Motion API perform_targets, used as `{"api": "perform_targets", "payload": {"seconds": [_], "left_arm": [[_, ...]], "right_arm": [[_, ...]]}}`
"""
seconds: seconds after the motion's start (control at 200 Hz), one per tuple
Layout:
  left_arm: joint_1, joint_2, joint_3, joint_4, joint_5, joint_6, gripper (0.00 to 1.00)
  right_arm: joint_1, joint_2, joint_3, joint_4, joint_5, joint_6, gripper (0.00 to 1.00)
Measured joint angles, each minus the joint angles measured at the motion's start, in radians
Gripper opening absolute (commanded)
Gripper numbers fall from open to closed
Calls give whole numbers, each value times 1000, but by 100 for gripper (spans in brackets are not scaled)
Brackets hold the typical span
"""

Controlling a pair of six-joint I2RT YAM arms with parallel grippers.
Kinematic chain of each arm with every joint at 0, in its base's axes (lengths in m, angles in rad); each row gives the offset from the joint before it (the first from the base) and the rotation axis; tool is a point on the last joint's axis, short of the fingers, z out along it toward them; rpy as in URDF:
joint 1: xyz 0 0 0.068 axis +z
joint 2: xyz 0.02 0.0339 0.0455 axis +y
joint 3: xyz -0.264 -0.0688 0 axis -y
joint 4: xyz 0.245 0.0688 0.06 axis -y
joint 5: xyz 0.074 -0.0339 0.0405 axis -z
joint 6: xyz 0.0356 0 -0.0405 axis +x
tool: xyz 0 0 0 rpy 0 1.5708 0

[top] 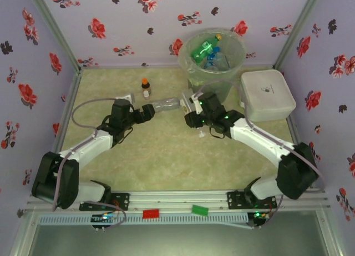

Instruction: Put the plastic bottles in the bin

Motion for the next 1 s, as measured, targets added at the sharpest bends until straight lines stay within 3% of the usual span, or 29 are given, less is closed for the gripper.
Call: {"api": "perform_targets", "payload": {"seconds": [0.24, 0.505, 0.79, 1.0], "left_arm": [[1, 2, -16, 39, 5, -4, 100], [1, 1, -29, 15, 49, 13, 100], [-3, -35, -38, -31, 57, 42, 100], [-10, -43, -39, -71, 57, 66, 100]], "right_arm": [[-165, -113, 98, -1, -42, 29, 38], [-292, -101, 308, -11, -47, 46, 38], [-390, 138, 648, -36, -4, 59, 39], [-427, 322, 807, -85, 24, 89, 41]]}}
